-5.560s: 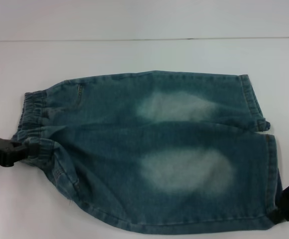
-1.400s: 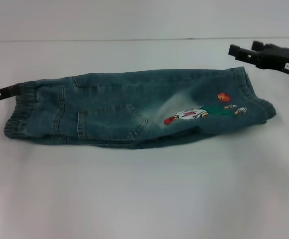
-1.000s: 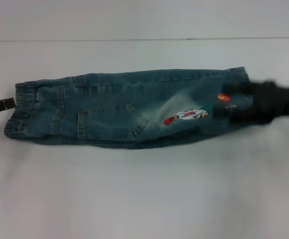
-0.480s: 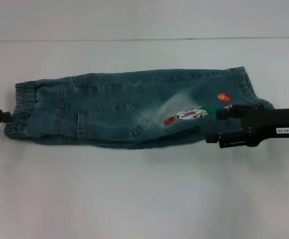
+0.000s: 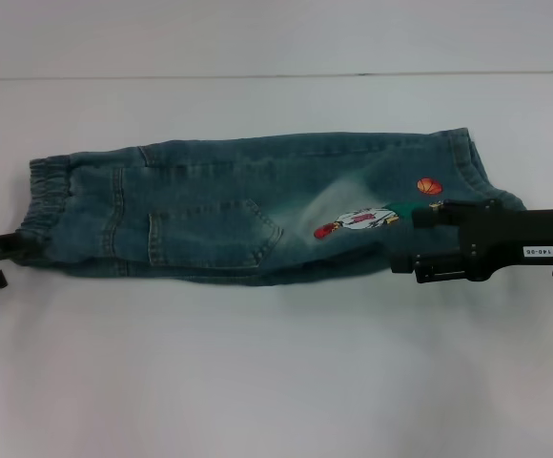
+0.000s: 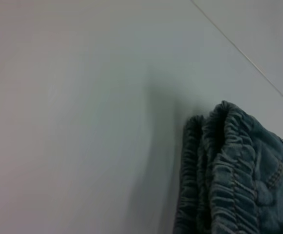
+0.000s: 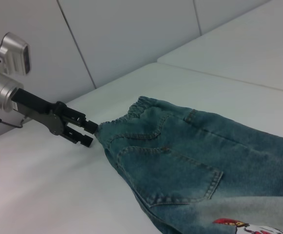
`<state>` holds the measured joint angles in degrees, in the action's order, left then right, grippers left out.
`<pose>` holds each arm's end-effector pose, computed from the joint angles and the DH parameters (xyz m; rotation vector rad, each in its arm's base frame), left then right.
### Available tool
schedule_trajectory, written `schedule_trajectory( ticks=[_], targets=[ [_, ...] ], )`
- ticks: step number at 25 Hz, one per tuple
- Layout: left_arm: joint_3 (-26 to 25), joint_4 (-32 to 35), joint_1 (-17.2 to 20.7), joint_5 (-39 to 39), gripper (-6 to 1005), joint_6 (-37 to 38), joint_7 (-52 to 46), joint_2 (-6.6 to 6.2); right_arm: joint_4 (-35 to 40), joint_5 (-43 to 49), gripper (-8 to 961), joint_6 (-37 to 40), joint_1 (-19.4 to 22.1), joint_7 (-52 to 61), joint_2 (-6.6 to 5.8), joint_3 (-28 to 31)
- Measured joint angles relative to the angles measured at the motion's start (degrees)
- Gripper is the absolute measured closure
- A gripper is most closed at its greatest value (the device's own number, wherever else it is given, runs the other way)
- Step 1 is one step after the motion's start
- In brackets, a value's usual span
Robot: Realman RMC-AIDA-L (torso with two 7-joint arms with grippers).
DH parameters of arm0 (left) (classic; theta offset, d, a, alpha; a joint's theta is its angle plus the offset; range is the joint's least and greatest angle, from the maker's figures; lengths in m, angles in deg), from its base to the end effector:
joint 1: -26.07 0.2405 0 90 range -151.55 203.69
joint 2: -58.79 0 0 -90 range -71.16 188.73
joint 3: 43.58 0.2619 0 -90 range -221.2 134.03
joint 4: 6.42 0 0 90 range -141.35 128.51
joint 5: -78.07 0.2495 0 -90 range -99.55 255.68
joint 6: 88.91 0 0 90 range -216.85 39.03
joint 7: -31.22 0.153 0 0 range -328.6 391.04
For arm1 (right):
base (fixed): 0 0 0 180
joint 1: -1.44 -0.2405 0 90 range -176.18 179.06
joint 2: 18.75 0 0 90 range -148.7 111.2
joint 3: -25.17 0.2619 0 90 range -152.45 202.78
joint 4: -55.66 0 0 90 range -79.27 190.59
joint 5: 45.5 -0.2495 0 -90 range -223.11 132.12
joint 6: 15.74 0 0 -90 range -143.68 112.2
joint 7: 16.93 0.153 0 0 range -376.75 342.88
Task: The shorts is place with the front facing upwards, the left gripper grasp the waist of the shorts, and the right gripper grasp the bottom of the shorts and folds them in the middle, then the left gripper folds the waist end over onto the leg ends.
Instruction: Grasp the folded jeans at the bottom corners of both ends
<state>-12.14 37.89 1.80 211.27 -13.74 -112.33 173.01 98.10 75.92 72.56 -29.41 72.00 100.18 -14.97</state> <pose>-0.4029 0.3565 0.0685 -1.7340 -1.9679 -0.4720 0.2905 0.3743 -0.0012 -2.7471 0.7715 0.5293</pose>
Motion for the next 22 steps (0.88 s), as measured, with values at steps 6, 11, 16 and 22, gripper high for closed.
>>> schedule_trajectory(
  ticks=[6, 11, 16, 22],
  targets=[
    [0.10, -0.02, -0.99, 0.35, 188, -0.23, -0.10, 0.70, 0.00, 0.06, 6, -0.08, -0.01, -0.35, 0.03, 0.05],
    [-0.17, -0.11, -1.61, 0.34, 187, -0.65, -0.14, 0.73, 0.01, 0.05, 6, -0.74, 0.33, -0.37, 0.16, 0.07],
    [-0.41, -0.26, -1.97, 0.33, 187, -1.37, -0.23, 0.74, -0.07, 0.07, 6, -1.37, 0.37, -0.42, 0.38, -0.03],
    [-0.15, -1.46, -2.62, 0.32, 191, -2.42, 0.12, 0.81, -0.51, -0.01, 6, -2.09, 0.36, -0.49, 0.42, 0.07]
  ],
)
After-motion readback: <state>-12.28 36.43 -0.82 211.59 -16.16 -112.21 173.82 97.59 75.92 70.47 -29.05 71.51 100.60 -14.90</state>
